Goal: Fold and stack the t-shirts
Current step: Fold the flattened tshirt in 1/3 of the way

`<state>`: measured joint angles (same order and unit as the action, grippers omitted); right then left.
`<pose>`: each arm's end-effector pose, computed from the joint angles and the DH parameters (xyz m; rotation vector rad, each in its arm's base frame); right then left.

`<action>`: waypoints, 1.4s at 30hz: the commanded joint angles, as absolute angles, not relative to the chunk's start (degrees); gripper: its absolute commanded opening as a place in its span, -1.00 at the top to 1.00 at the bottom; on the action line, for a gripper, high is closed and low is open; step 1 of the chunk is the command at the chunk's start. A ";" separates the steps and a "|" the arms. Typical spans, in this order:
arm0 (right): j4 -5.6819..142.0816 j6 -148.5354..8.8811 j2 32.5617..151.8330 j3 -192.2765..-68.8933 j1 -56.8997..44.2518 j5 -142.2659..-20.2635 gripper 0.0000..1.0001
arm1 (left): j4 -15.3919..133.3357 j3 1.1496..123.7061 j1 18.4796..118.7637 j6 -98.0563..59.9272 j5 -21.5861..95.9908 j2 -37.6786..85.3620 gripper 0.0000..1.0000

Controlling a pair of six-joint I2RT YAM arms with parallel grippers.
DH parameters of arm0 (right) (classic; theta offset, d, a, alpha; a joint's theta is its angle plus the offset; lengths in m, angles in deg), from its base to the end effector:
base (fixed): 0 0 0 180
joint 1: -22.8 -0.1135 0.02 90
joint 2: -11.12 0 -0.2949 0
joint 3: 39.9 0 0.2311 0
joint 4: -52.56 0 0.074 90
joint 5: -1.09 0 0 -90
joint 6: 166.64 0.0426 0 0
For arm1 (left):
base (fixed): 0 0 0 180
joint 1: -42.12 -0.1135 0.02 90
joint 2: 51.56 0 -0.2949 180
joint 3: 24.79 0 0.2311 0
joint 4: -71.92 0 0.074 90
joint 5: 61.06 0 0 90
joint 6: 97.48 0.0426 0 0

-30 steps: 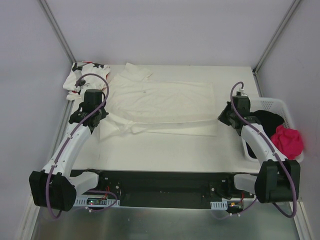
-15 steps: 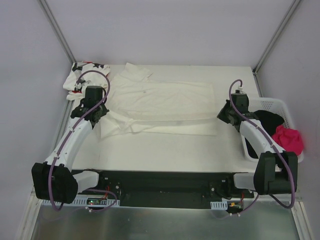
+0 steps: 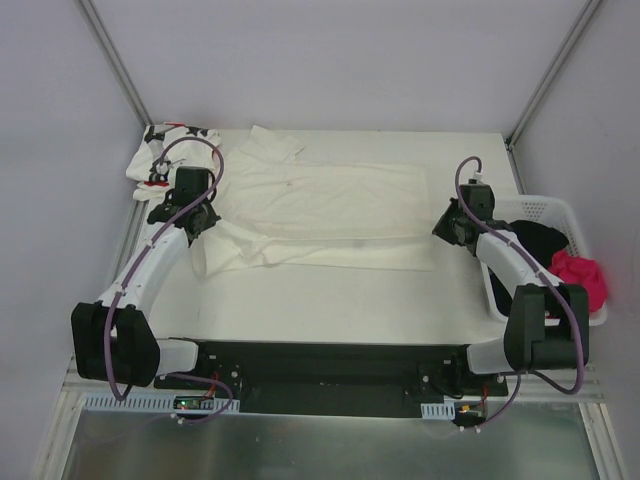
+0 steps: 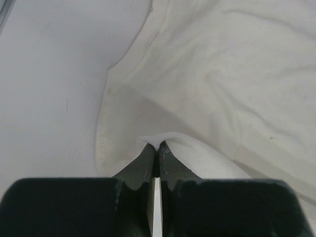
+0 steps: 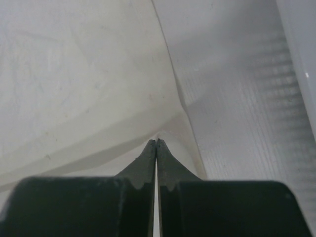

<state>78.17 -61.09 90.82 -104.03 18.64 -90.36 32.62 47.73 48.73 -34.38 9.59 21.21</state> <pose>0.2770 0.0191 0.2649 0.2407 2.2811 0.1496 0.2517 -0.0150 0.3214 -0.5637 2.1431 0.0606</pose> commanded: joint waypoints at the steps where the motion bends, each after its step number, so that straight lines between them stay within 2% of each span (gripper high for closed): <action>1: 75.87 -60.56 92.06 -107.24 19.64 -89.96 0.99 | 34.28 50.64 47.75 -34.20 10.57 22.96 1.00; 42: 73.58 -58.45 101.55 -109.88 21.31 -89.35 0.99 | 37.88 54.50 47.40 -35.17 12.51 34.74 1.00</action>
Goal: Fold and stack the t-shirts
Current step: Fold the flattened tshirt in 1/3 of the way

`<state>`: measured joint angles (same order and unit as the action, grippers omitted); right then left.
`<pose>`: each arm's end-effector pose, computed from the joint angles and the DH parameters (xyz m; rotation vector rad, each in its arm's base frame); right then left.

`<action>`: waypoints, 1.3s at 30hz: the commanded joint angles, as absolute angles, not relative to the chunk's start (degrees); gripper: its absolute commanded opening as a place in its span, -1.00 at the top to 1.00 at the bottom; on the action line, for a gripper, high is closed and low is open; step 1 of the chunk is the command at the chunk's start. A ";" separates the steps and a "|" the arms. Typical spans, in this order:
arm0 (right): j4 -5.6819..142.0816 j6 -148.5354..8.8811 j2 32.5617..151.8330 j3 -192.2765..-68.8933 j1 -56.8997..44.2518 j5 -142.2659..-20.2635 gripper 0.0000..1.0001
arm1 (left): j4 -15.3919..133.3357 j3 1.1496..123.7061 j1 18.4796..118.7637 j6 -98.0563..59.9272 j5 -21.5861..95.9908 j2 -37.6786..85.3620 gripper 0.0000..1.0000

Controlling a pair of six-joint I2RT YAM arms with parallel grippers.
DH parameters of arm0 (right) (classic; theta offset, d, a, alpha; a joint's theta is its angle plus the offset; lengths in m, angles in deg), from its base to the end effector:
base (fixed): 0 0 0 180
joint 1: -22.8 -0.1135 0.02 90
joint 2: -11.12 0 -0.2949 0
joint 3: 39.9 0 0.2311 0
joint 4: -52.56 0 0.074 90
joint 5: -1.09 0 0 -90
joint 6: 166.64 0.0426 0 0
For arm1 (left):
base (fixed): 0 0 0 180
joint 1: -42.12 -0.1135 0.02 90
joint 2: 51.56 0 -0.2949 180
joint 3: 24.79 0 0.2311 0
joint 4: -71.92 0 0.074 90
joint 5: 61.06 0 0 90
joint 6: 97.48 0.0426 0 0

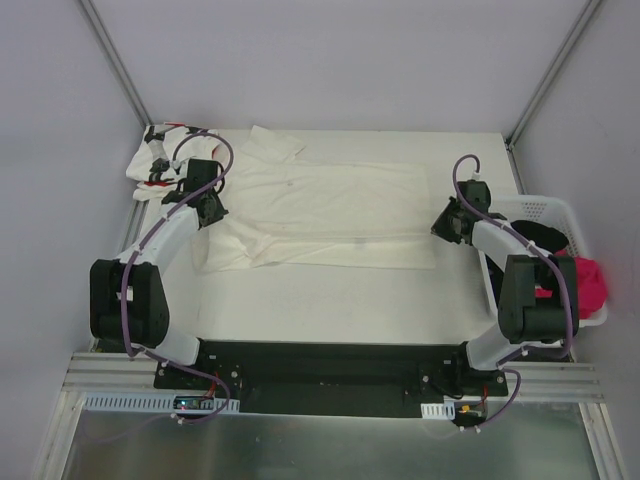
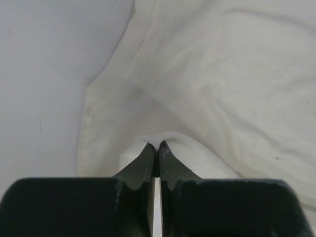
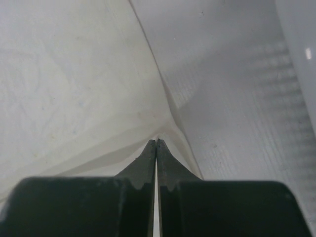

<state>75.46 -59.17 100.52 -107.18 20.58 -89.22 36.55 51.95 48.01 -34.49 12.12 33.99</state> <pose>0.3132 0.0119 0.2389 0.3161 2.3411 0.1609 0.3074 -0.0193 0.2921 -0.5621 2.2319 0.0508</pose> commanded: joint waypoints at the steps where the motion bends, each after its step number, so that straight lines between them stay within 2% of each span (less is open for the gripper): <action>1: 73.49 -58.36 101.73 -109.97 21.22 -89.43 0.99 | 38.06 54.68 47.40 -35.17 12.42 35.09 1.00; 24: 71.74 -57.83 104.37 -110.76 21.57 -86.97 0.99 | 48.51 56.18 47.40 -31.57 14.52 43.79 0.99; 29: 71.39 -57.75 105.24 -110.94 21.48 -86.97 0.99 | 52.56 55.30 47.40 -29.72 15.32 44.85 0.57; 30: 71.30 -57.92 105.42 -111.20 21.48 -86.97 0.99 | 52.91 54.95 47.40 -29.55 15.41 44.85 0.40; 31: 71.30 -57.83 105.68 -111.46 21.57 -86.97 0.99 | 53.44 54.51 47.40 -29.37 15.84 44.59 -0.01; 34: 71.30 -57.83 106.74 -112.17 21.48 -87.32 0.89 | 54.84 54.33 47.40 -28.58 16.37 43.89 -0.66; 35: 71.30 -57.92 107.09 -112.52 21.57 -87.50 0.80 | 54.85 54.33 47.40 -28.49 16.55 43.62 -0.72; 37: 71.47 -58.01 107.18 -113.13 21.48 -87.94 0.76 | 55.02 54.51 47.40 -28.66 17.25 41.88 -0.81; 39: 71.82 -58.01 106.57 -113.66 21.48 -88.29 0.72 | 54.93 54.33 47.66 -29.71 18.74 39.94 -0.82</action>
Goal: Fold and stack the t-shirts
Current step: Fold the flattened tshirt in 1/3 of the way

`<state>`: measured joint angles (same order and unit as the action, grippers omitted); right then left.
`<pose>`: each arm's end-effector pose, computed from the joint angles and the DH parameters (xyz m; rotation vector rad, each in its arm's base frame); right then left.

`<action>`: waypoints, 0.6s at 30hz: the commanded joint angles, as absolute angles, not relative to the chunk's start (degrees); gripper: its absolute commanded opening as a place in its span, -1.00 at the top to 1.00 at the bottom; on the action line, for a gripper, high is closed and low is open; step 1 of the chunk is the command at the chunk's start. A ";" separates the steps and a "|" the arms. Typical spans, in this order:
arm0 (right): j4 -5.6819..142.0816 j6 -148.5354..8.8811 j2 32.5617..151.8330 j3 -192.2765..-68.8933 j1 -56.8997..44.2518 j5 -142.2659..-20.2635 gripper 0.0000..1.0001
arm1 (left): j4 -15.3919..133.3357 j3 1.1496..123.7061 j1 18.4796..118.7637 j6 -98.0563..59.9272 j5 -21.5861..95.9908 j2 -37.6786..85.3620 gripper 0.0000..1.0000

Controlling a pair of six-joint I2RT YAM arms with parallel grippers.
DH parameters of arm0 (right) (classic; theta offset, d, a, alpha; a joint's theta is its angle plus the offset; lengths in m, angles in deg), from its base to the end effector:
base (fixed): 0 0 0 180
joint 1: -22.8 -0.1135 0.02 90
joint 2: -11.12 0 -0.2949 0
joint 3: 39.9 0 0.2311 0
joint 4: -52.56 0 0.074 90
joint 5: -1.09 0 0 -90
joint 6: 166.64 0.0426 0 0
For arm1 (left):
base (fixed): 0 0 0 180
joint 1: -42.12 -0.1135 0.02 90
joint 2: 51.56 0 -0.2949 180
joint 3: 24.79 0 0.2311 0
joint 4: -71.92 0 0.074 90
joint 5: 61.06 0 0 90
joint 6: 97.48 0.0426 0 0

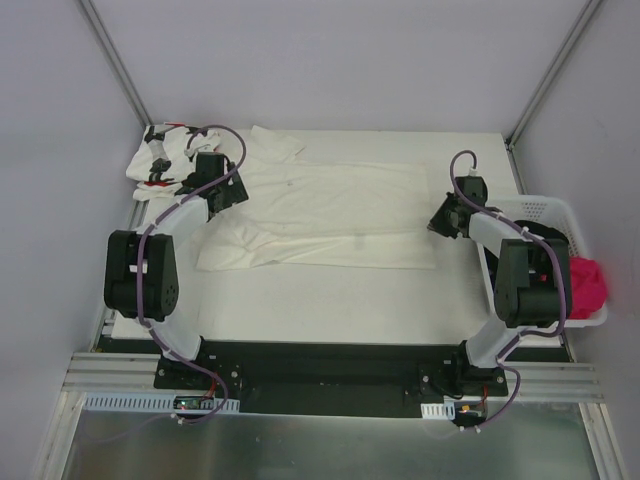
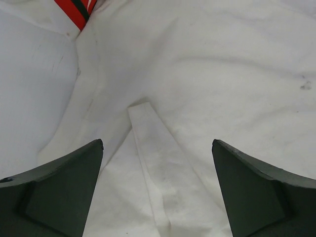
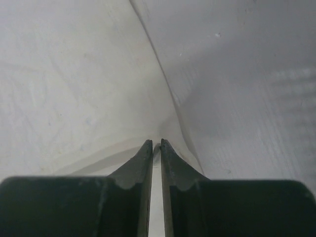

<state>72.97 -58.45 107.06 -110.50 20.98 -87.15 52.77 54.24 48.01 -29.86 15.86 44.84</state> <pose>0.3405 0.0121 0.2244 0.3239 2.3562 0.2040 0.3653 -0.0280 0.2688 -0.4384 2.1449 -0.0259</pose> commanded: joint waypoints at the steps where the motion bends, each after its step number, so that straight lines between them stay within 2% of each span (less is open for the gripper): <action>1: 72.08 -58.18 105.96 -113.75 21.48 -88.38 0.71 | 54.85 53.72 47.83 -30.07 19.35 37.32 -0.82; 9: 74.98 -60.02 93.92 -109.36 21.49 -92.68 0.66 | 53.36 41.08 57.66 -35.60 17.51 19.83 -0.86; 13: 75.25 -58.54 89.44 -106.90 21.49 -90.41 0.63 | 49.77 37.55 59.96 -38.07 18.74 16.99 -0.85; 18: 73.06 -57.04 87.32 -104.17 21.40 -86.27 0.65 | 48.61 37.19 60.58 -39.30 18.57 19.61 -0.83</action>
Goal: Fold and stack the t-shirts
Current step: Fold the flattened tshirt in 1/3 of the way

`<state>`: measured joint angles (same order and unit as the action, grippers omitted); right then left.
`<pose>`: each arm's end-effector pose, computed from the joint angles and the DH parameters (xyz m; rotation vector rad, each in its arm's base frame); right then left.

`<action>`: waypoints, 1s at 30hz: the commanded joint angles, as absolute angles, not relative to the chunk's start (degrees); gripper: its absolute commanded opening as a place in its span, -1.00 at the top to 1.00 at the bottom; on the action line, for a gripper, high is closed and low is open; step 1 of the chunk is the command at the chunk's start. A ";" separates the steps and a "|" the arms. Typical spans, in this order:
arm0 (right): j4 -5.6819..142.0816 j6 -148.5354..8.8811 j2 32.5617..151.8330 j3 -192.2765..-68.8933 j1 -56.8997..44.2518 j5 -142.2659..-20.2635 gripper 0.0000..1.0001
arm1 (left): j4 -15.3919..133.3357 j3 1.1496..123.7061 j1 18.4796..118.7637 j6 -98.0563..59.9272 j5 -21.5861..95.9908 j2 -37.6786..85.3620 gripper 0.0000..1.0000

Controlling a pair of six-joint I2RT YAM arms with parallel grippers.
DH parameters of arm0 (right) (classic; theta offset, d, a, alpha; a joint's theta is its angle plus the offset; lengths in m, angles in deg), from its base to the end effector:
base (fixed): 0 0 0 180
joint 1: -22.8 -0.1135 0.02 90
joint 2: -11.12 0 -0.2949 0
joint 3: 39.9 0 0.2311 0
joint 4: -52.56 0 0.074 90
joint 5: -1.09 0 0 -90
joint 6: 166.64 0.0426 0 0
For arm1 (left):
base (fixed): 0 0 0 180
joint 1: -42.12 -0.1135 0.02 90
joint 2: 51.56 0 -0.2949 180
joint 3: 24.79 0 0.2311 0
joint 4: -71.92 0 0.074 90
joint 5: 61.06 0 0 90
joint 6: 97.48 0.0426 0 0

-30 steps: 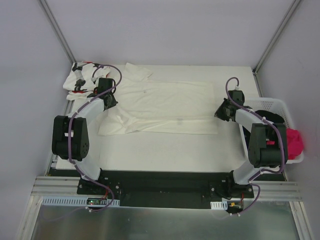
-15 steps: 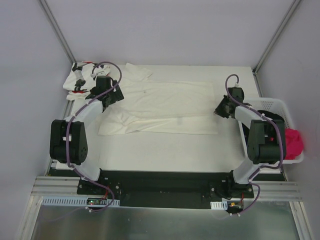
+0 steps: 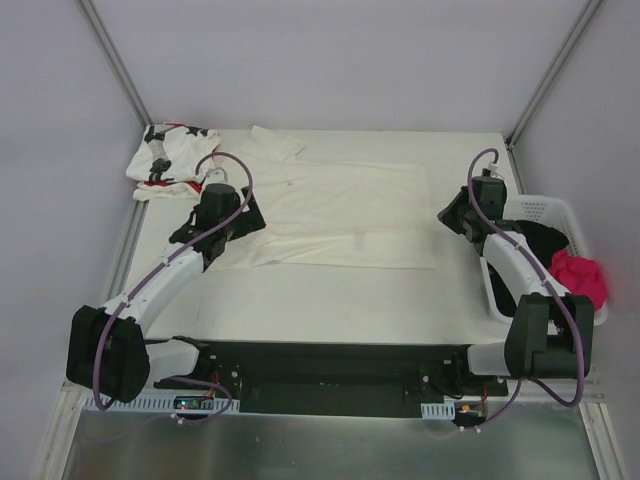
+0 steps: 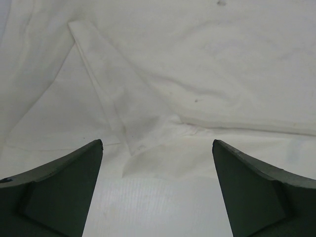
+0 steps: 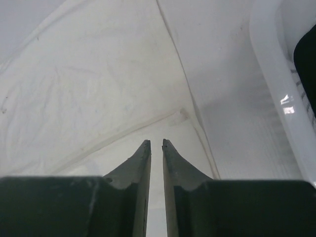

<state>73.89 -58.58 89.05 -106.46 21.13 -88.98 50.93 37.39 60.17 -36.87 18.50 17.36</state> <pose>0.2829 0.0082 0.2933 0.3069 2.1261 0.1998 0.2363 -0.0689 0.3076 -0.3165 2.0377 -0.3281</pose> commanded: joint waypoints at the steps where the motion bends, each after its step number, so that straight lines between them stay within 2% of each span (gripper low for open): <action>1: 72.53 -57.04 87.06 -104.00 21.31 -86.27 0.73 | 48.61 38.06 60.58 -39.30 18.48 20.76 -0.82; 5: 71.56 -57.04 86.79 -103.99 21.05 -85.48 0.99 | 48.52 42.46 60.58 -38.34 18.75 27.09 -0.76; 11: 71.03 -56.60 87.58 -103.82 20.17 -83.99 0.99 | 43.43 45.02 60.67 -40.17 17.08 32.90 -0.71; 19: 71.91 -55.29 89.86 -104.87 16.66 -81.17 0.98 | 35.43 36.76 61.63 -44.13 15.14 22.80 -0.70; 30: 70.68 -51.60 100.66 -109.35 2.60 -73.53 0.83 | 31.38 37.19 62.25 -45.63 15.59 24.19 -0.72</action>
<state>72.51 -54.56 97.27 -105.45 6.88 -77.79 33.32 36.61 61.59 -44.52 16.73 23.20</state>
